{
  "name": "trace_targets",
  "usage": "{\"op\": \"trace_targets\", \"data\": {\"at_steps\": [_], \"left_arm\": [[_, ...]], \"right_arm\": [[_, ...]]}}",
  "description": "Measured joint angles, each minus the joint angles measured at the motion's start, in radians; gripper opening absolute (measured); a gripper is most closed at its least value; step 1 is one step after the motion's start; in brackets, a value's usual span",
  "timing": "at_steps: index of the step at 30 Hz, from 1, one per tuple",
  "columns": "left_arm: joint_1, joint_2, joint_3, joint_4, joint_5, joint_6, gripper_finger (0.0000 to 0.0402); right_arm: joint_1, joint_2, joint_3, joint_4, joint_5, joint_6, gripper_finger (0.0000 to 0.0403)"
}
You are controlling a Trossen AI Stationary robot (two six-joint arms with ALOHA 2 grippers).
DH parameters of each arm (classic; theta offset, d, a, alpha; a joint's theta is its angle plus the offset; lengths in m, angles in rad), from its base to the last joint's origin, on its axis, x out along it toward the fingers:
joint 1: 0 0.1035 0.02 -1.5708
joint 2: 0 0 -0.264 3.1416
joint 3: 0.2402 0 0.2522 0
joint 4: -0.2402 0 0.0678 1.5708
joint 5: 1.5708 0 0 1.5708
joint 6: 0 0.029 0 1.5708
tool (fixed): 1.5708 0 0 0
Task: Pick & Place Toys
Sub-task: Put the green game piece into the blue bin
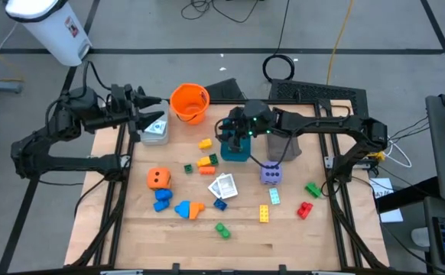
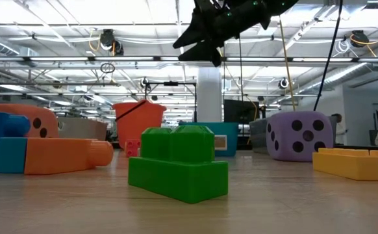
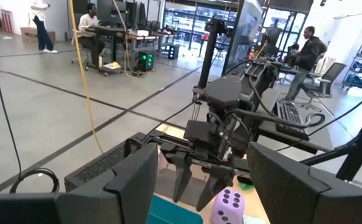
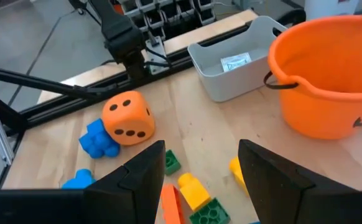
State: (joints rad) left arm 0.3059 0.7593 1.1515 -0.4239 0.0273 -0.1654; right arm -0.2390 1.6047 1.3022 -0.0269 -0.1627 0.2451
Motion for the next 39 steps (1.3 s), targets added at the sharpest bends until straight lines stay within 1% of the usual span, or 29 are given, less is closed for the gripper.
{"op": "trace_targets", "data": {"at_steps": [39], "left_arm": [[0.0,0.0,0.001,0.009,0.0,0.003,0.0251]], "right_arm": [[-0.001,-0.006,0.0,0.0,-0.001,0.005,0.0188]]}}
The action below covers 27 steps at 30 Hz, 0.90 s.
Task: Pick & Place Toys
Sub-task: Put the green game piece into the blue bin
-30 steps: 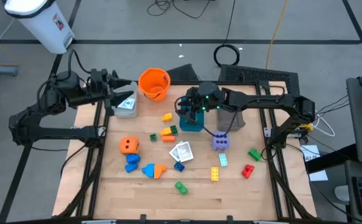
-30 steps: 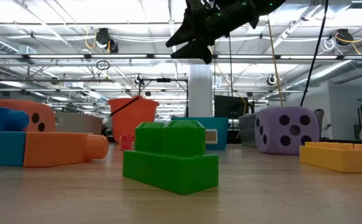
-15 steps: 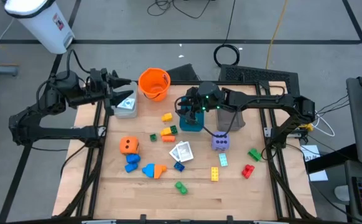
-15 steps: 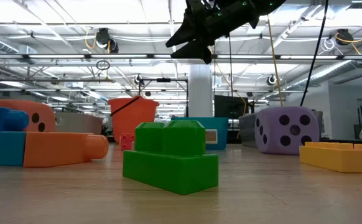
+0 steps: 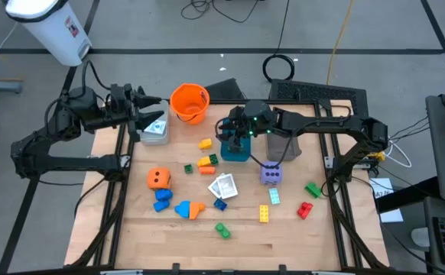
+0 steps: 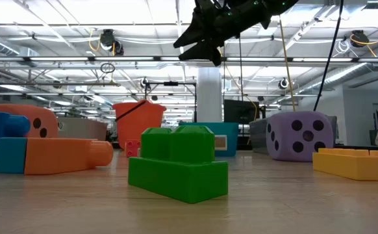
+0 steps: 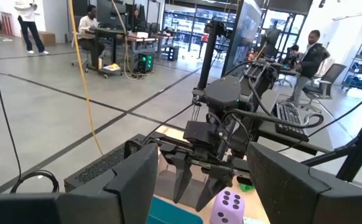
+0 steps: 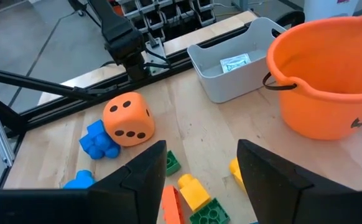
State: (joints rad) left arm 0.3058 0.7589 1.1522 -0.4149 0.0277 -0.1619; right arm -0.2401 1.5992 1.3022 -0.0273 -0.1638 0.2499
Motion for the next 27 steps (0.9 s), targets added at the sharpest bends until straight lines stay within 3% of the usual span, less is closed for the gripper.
{"op": "trace_targets", "data": {"at_steps": [6,20,27], "left_arm": [[0.0,0.0,0.0,0.0,0.0,0.001,0.0251],[0.0,0.0,0.0,0.0,0.0,0.002,0.0251],[0.0,0.0,0.0,0.0,0.0,0.002,0.0251]], "right_arm": [[0.0,-0.009,0.0,0.002,-0.075,0.05,0.0189],[0.002,-0.009,0.0,0.0,-0.084,0.052,0.0184],[-0.005,-0.081,0.0,-0.1,-0.396,-0.018,0.0181]]}}
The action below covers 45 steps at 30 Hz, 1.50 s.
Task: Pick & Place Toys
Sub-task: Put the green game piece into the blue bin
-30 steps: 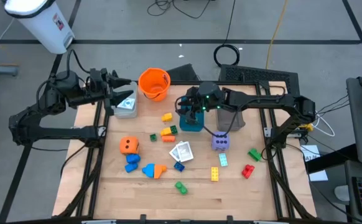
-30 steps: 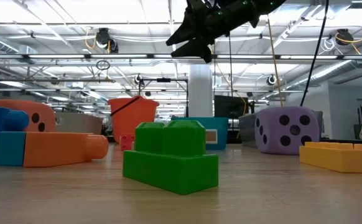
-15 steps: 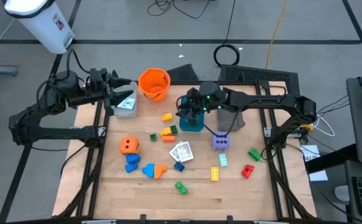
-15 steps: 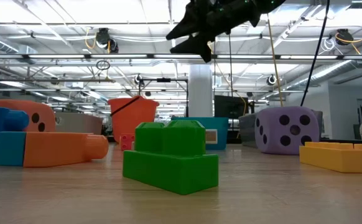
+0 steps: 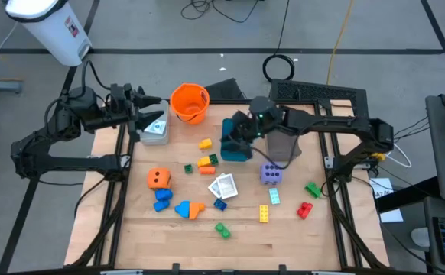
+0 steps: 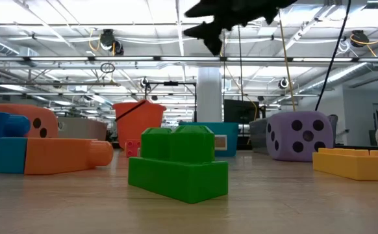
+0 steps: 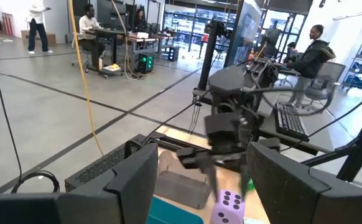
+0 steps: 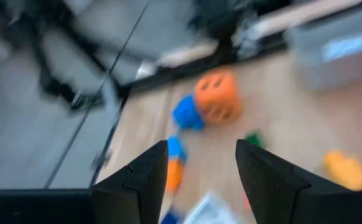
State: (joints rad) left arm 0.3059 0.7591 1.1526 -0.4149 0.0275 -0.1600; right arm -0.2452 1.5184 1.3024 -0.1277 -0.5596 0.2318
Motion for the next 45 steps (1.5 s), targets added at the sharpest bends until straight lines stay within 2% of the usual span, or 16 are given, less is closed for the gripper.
{"op": "trace_targets", "data": {"at_steps": [3,5,7,10,14,25,40,45], "left_arm": [[0.0,0.0,0.0,0.0,-0.001,0.0,0.0251],[0.0,0.0,0.0,0.0,-0.001,0.0,0.0251],[0.0,0.0,0.0,0.0,-0.002,0.0,0.0251],[0.0,0.0,0.0,0.0,-0.002,0.0,0.0251],[0.0,0.0,0.0,0.0,-0.002,0.0,0.0251],[0.0,0.0,0.0,0.0,-0.002,-0.001,0.0251],[0.0,0.0,0.0,0.0,-0.002,-0.001,0.0251],[0.0,0.0,0.0,0.0,-0.002,-0.001,0.0251]], "right_arm": [[0.035,-0.059,0.0,-0.152,-0.031,-0.095,0.0181],[0.075,-0.109,0.0,-0.302,0.011,-0.179,0.0181],[0.123,-0.146,-0.001,-0.423,0.108,-0.268,0.0181],[0.189,-0.192,-0.001,-0.582,0.313,-0.361,0.0181],[0.243,-0.222,-0.001,-0.659,0.478,-0.336,0.0181],[0.261,-0.224,-0.001,-0.676,0.479,-0.142,0.018],[0.267,-0.224,-0.001,-0.646,0.48,-0.157,0.018],[0.267,-0.224,-0.001,-0.689,0.452,-0.134,0.018]]}}
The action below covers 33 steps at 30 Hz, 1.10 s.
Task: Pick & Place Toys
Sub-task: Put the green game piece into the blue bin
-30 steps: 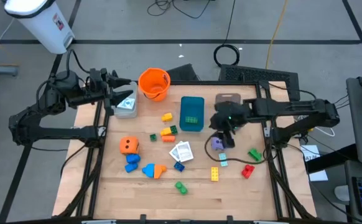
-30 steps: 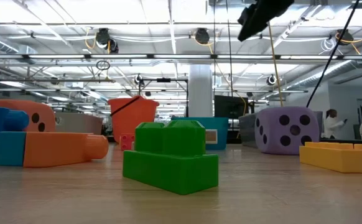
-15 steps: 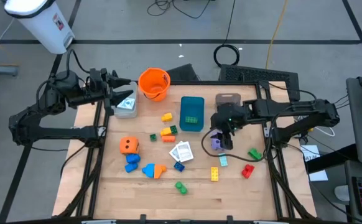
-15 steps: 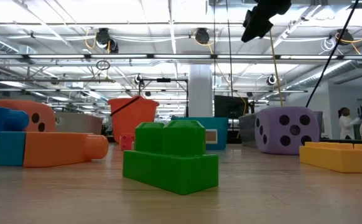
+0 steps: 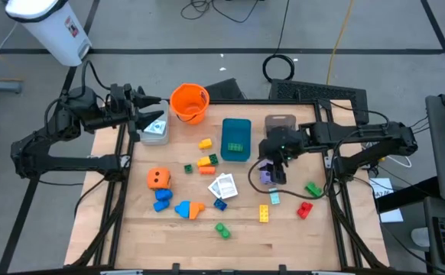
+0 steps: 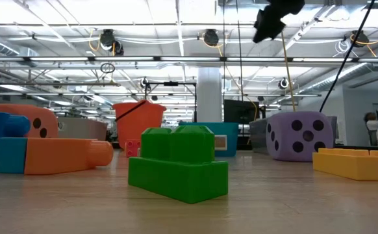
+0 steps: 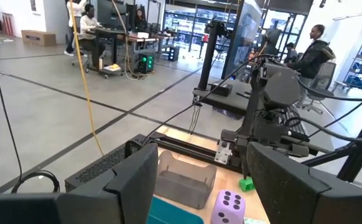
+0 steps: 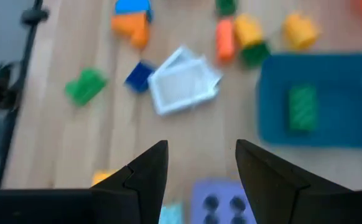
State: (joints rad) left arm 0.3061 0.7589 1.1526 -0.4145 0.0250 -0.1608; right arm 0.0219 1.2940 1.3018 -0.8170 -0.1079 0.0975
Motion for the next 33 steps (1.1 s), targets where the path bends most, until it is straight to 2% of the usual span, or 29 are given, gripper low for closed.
{"op": "trace_targets", "data": {"at_steps": [5,10,13,19,25,33], "left_arm": [[0.0,0.0,0.0,0.0,0.0,0.0,0.0251],[0.0,0.0,0.0,0.0,0.0,0.0,0.0251],[0.0,0.0,0.0,0.0,0.0,0.0,0.0251],[0.0,0.0,0.0,0.0,0.0,0.0,0.0251],[0.0,0.0,0.0,0.0,0.0,0.0,0.0251],[0.0,0.0,0.0,0.0,0.0,0.0,0.0251]], "right_arm": [[0.011,-0.02,0.001,-0.231,-0.126,0.012,0.018],[0.05,-0.038,0.0,-0.496,-0.097,0.029,0.018],[0.083,-0.055,0.0,-0.578,-0.037,0.132,0.018],[0.168,-0.099,-0.014,-0.6,0.065,0.424,0.018],[0.211,-0.143,-0.153,-0.622,0.084,0.682,0.018],[0.209,-0.188,-0.363,-0.565,0.063,0.79,0.018]]}}
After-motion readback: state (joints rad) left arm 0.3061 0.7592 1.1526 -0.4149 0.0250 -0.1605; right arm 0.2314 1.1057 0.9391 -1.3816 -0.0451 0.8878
